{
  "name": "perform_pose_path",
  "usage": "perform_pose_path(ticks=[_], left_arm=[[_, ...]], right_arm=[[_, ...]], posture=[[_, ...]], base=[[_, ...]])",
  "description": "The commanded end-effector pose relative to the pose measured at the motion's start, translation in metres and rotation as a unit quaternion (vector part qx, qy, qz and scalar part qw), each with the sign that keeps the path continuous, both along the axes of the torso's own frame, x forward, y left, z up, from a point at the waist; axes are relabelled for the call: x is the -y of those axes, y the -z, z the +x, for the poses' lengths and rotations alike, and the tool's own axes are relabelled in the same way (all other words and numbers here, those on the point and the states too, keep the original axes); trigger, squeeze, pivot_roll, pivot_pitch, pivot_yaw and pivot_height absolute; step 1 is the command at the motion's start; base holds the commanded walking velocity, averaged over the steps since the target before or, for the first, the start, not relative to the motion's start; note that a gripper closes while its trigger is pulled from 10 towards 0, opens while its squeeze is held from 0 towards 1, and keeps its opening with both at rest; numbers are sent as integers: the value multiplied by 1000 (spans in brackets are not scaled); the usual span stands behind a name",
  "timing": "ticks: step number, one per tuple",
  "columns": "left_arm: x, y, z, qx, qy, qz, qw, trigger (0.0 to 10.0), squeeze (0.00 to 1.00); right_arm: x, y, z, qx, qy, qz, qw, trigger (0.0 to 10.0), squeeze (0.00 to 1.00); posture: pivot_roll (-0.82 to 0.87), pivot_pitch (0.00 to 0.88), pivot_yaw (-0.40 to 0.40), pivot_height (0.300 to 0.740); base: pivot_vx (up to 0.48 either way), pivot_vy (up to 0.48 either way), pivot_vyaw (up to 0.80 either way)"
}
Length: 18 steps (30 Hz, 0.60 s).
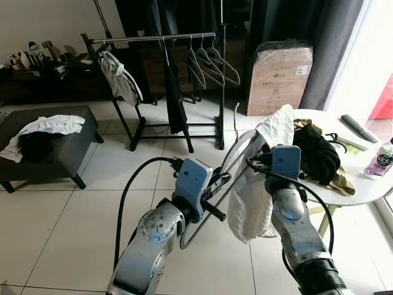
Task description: Hang hanger
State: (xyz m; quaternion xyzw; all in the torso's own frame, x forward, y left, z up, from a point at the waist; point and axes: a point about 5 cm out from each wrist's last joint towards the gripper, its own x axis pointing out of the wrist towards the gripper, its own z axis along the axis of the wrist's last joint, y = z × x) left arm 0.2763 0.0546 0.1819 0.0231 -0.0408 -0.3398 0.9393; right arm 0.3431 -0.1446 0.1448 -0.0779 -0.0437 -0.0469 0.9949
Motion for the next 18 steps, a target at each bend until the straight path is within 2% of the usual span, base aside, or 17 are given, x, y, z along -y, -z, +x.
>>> perform_pose_path(ticks=[1,9,11,14,17,18], left_arm=[[-1,-15,-2,35,-1,-14,999,10000,0],[-3,-14,0,32,-10,-10,999,10000,0],[-2,-13,1,31,-13,-10,999,10000,0],[-2,-13,1,30,-14,-10,999,10000,0],[-2,-13,1,30,-14,-10,999,10000,0],[-2,-13,1,30,-14,-9,999,10000,0]], right_arm=[[-5,-3,-3,9,-17,-3,1000,0,0],[-16,-15,-11,36,-81,-2,996,0,0],[-20,-20,-16,41,-114,-17,992,0,0],[-18,-17,-17,29,-117,-39,992,0,0],[-18,-16,-17,27,-116,-41,992,0,0],[-17,-14,-17,20,-112,-43,993,10000,0]], posture=[[-47,80,53,740],[-52,88,52,740],[-58,93,50,740],[-58,93,50,740],[-58,93,50,740],[-56,96,49,740]], base=[[0,0,0],[0,0,0],[0,0,0],[0,0,0],[0,0,0],[0,0,0]])
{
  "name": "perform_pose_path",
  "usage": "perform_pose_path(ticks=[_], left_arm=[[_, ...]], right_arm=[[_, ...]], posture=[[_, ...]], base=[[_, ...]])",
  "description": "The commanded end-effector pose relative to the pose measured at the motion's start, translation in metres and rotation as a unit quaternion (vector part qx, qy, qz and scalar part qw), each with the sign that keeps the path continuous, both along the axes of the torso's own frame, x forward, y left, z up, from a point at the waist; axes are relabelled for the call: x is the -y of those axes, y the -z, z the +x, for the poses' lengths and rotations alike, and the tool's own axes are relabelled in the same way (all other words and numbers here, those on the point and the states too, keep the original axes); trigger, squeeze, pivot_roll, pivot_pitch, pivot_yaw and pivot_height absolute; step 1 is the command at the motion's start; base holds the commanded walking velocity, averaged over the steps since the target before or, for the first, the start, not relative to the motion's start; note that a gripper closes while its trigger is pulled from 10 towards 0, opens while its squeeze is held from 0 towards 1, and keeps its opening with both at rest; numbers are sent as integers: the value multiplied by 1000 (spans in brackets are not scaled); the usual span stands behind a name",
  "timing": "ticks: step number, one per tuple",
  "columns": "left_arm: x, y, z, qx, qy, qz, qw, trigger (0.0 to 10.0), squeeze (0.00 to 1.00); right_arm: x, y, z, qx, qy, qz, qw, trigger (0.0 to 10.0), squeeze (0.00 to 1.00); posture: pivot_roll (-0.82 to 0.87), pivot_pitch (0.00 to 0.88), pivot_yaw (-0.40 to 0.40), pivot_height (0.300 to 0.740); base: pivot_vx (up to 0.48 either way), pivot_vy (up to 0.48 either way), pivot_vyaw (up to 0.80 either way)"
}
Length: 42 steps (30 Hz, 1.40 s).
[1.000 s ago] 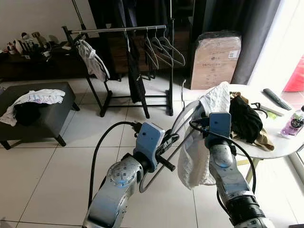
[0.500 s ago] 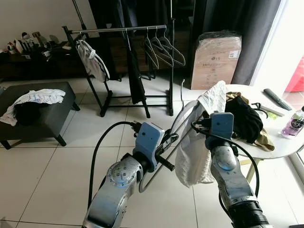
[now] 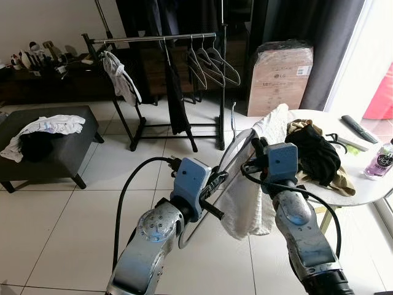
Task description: Hang hanger
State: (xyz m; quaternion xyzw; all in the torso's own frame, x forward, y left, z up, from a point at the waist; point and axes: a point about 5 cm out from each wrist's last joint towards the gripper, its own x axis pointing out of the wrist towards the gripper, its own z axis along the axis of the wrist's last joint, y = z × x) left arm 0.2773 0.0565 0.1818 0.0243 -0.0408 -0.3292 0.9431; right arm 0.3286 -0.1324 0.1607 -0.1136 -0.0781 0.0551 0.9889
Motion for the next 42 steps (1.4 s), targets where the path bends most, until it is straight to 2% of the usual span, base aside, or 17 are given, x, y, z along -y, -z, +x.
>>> perform_pose_path(ticks=[1,2,7,8,10,11,14,15,16,17,20,21,22,34,35,36,42], left_arm=[[0,-13,0,30,-3,-9,1000,10000,0],[0,-13,0,30,-3,-8,999,10000,0],[0,-13,1,31,-4,-8,999,10000,0],[0,-13,1,31,-4,-7,999,10000,0],[0,-14,1,31,-4,-7,999,10000,0],[0,-14,1,31,-4,-7,999,10000,0],[0,-14,2,32,-4,-8,999,10000,0],[0,-14,2,32,-4,-8,999,10000,0],[0,-14,2,32,-4,-8,999,10000,0],[1,-14,2,32,-4,-8,999,10000,0],[1,-15,2,32,-4,-8,999,10000,0],[1,-15,2,32,-4,-8,999,10000,0],[1,-15,2,32,-5,-8,999,10000,0],[0,-15,3,32,-4,-6,999,10000,0],[0,-15,3,32,-4,-6,999,10000,0],[0,-15,3,32,-4,-6,999,10000,0],[0,-15,3,33,-3,-4,999,10000,0]], right_arm=[[-3,9,-1,-29,3,-16,999,10000,0],[1,21,1,-61,22,-20,998,10000,0],[0,29,1,-92,19,-8,996,10000,0],[-1,34,2,-109,17,-16,994,10000,722],[-1,35,2,-115,19,-19,993,10000,722],[-2,35,3,-118,19,-14,993,10000,1000],[-5,35,7,-123,22,-9,992,10000,1000],[-6,35,8,-123,23,-10,992,10000,588],[-7,35,8,-126,24,-12,992,10000,588],[-7,36,10,-131,30,-19,991,10000,0],[-9,35,11,-129,28,-5,991,10000,0],[-10,34,11,-127,27,4,992,10000,761],[-11,32,11,-125,26,13,992,10000,1000],[-9,26,15,-106,51,31,993,10000,1000],[-10,25,16,-106,52,34,992,10000,325],[-10,25,16,-105,53,34,992,10000,39],[-8,22,20,-98,75,46,991,10000,0]], posture=[[-56,96,49,740],[-54,96,49,740],[-52,100,50,740],[-52,100,50,740],[-52,101,50,740],[-51,101,50,740],[-49,106,49,740],[-49,107,49,740],[-49,107,49,740],[-49,110,49,740],[-46,114,50,740],[-45,117,50,740],[-45,117,50,740],[-43,124,54,740],[-43,124,55,740],[-43,124,55,740],[-40,123,57,740]], base=[[0,0,0],[0,0,0],[0,0,0],[0,0,0],[0,0,0],[0,0,0],[0,0,0],[0,0,0],[0,0,0],[0,0,0],[0,0,0],[0,0,0],[0,0,0],[0,0,0],[0,0,0],[0,0,0],[0,0,0]])
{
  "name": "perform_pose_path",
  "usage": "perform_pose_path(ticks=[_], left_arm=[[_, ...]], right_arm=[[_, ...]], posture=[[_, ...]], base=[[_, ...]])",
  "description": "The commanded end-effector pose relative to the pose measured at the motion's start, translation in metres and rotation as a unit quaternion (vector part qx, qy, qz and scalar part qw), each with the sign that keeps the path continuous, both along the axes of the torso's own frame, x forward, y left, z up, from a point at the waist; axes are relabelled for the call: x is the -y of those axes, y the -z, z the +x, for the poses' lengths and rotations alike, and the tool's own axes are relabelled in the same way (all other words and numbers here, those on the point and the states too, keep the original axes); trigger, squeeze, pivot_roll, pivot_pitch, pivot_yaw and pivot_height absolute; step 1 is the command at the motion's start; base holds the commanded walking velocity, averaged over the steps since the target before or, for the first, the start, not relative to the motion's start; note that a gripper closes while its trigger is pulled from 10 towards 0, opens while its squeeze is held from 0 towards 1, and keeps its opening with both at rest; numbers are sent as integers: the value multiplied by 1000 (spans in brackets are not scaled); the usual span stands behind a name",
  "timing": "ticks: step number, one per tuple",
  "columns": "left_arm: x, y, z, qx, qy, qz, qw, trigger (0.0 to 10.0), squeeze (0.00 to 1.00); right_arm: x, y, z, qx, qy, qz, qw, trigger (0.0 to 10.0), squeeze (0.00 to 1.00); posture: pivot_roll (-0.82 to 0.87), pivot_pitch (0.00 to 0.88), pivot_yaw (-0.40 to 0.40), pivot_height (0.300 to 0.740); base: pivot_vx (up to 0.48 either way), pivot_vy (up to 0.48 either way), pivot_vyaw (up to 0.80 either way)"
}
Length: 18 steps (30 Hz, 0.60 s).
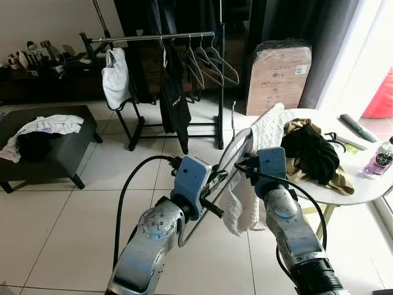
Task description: Hang hanger
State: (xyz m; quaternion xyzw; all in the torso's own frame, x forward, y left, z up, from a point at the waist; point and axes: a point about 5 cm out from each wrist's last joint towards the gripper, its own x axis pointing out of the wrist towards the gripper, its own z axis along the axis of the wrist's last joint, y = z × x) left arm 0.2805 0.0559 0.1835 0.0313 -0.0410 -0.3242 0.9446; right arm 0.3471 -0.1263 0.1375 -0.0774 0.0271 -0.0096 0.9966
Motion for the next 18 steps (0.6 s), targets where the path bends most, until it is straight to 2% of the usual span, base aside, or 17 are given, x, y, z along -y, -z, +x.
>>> perform_pose_path(ticks=[1,8,18], left_arm=[[0,-14,0,31,2,-10,999,10000,0],[0,-14,-1,31,4,-9,999,10000,0],[1,-13,-2,31,4,-10,999,10000,0]], right_arm=[[-2,-2,2,2,4,13,1000,10000,0],[-3,2,7,-9,22,9,1000,10000,0],[12,-4,15,12,91,15,996,10000,0]], posture=[[-40,123,58,740],[-38,123,58,740],[-35,117,56,740]], base=[[0,0,0],[0,0,0],[0,0,0]])
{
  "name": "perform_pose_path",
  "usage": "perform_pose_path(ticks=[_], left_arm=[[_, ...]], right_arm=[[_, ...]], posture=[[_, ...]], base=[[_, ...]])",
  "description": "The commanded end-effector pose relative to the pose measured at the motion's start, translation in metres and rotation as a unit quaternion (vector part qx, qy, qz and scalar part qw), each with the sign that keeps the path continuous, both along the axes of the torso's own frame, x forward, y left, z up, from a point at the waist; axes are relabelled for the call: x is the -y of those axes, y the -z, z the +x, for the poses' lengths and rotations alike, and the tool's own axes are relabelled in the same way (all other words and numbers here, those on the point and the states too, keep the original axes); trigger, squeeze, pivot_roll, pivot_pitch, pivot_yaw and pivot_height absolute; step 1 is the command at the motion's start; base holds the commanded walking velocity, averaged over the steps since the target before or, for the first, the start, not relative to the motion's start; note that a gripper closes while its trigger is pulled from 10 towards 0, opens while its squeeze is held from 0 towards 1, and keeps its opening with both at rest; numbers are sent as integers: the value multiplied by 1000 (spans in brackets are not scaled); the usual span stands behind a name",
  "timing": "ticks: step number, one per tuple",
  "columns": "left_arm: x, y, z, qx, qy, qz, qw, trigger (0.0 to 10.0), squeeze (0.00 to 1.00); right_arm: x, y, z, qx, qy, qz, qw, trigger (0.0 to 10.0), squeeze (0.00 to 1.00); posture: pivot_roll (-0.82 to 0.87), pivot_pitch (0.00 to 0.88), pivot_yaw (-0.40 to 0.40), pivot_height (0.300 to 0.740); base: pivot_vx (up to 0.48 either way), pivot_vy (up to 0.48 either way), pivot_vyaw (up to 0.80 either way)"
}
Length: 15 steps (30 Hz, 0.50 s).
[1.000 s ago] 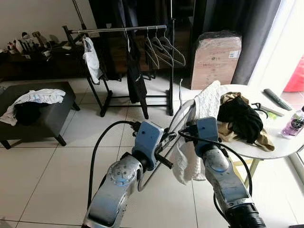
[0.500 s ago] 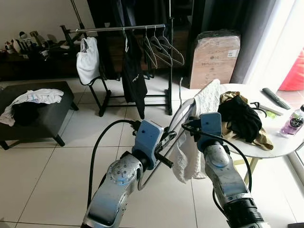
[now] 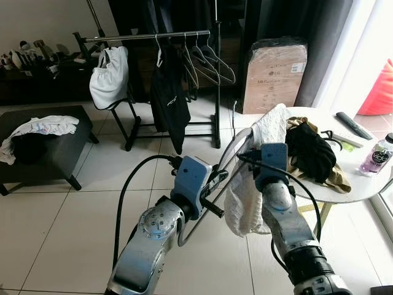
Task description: Hang hanger
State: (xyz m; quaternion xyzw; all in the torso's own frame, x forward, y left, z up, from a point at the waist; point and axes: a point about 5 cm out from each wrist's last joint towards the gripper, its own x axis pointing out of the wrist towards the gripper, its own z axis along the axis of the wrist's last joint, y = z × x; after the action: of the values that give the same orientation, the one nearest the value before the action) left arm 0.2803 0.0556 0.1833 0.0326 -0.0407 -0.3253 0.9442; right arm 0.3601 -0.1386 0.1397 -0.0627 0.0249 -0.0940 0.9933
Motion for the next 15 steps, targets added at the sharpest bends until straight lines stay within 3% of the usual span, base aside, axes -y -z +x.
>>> perform_pose_path(ticks=[1,9,10,11,12,13,15], left_arm=[[1,-14,-1,31,4,-11,999,10000,0],[1,-13,-2,31,5,-11,999,10000,0],[2,-13,-2,32,5,-11,999,10000,0],[2,-13,-2,32,5,-11,999,10000,0],[2,-13,-2,32,5,-11,999,10000,0],[2,-13,-2,32,5,-11,999,10000,0],[2,-13,-2,32,5,-11,999,10000,0]], right_arm=[[1,-2,2,5,13,3,1000,10000,0],[0,0,3,10,12,9,1000,10000,0],[-4,1,3,9,-3,15,1000,5098,0],[-4,1,3,9,-3,15,1000,5098,0],[-7,0,3,11,-11,17,1000,1333,0],[-10,0,3,12,-22,16,1000,0,0],[-12,0,3,13,-26,18,999,0,0]], posture=[[-34,116,55,740],[-35,105,57,740],[-34,103,57,740],[-34,103,57,740],[-34,103,57,740],[-34,101,57,740],[-34,97,56,740]], base=[[0,0,0],[0,0,0],[0,0,0],[0,0,0],[0,0,0],[0,0,0],[0,0,0]])
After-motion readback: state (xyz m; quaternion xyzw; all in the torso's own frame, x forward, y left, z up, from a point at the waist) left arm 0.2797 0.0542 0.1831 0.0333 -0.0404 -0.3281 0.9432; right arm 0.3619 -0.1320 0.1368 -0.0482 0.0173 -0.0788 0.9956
